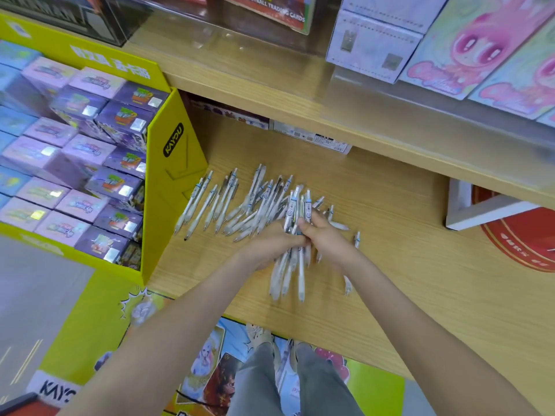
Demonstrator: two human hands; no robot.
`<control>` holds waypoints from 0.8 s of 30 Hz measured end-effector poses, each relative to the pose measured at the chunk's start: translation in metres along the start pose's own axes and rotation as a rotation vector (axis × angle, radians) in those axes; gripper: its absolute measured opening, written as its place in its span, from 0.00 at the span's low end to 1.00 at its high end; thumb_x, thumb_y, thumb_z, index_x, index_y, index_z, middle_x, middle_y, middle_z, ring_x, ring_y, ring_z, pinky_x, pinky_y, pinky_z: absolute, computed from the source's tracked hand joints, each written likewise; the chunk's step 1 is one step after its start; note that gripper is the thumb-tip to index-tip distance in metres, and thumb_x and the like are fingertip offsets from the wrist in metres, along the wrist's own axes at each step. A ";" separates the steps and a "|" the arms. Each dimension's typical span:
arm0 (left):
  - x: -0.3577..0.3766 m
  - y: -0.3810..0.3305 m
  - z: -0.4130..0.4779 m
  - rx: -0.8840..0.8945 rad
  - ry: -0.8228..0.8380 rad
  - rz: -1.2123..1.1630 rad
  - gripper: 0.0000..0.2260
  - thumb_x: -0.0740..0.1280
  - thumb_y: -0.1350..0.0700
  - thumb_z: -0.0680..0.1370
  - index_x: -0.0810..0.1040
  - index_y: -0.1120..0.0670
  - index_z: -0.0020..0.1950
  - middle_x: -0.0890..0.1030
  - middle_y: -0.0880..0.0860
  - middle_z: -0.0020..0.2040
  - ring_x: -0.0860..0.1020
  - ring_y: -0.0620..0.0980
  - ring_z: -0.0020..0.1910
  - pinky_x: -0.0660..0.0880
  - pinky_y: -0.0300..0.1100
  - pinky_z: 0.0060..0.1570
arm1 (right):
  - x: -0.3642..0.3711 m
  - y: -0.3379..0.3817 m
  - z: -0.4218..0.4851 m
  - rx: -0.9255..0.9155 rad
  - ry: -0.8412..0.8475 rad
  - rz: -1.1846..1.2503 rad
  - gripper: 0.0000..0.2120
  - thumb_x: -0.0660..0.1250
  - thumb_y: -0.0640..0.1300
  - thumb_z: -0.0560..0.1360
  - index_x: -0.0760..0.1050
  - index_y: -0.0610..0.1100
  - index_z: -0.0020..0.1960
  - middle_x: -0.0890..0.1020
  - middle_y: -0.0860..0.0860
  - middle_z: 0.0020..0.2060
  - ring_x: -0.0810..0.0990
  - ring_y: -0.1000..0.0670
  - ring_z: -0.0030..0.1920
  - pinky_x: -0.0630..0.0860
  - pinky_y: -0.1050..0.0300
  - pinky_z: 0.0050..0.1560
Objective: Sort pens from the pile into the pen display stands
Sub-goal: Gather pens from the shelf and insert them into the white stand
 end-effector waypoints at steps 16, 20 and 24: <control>-0.039 0.027 0.011 -0.115 -0.247 -0.097 0.32 0.78 0.48 0.64 0.74 0.56 0.64 0.81 0.53 0.57 0.80 0.47 0.53 0.75 0.41 0.53 | -0.012 -0.052 0.004 0.154 -0.457 -0.410 0.36 0.71 0.52 0.72 0.58 0.38 0.71 0.61 0.43 0.65 0.61 0.42 0.67 0.69 0.54 0.54; -0.032 0.030 0.017 -0.085 -0.303 -0.012 0.19 0.76 0.56 0.71 0.77 0.56 0.60 0.82 0.51 0.49 0.80 0.48 0.48 0.76 0.40 0.45 | 0.009 -0.047 0.023 0.091 -0.460 -0.302 0.29 0.72 0.40 0.71 0.65 0.38 0.68 0.71 0.42 0.59 0.74 0.43 0.56 0.69 0.62 0.47; -0.025 0.033 0.021 -0.050 -0.322 -0.003 0.13 0.72 0.64 0.73 0.77 0.55 0.56 0.81 0.48 0.43 0.79 0.42 0.41 0.73 0.32 0.35 | 0.017 -0.042 0.027 0.040 -0.390 0.023 0.10 0.68 0.33 0.69 0.78 0.40 0.50 0.80 0.50 0.37 0.77 0.51 0.37 0.70 0.69 0.32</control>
Point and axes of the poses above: each hand's wrist, its own z-axis towards the middle knuckle, its own x-axis out of the palm, y = z × x, the point moved 1 cm from there along z, towards the middle knuckle
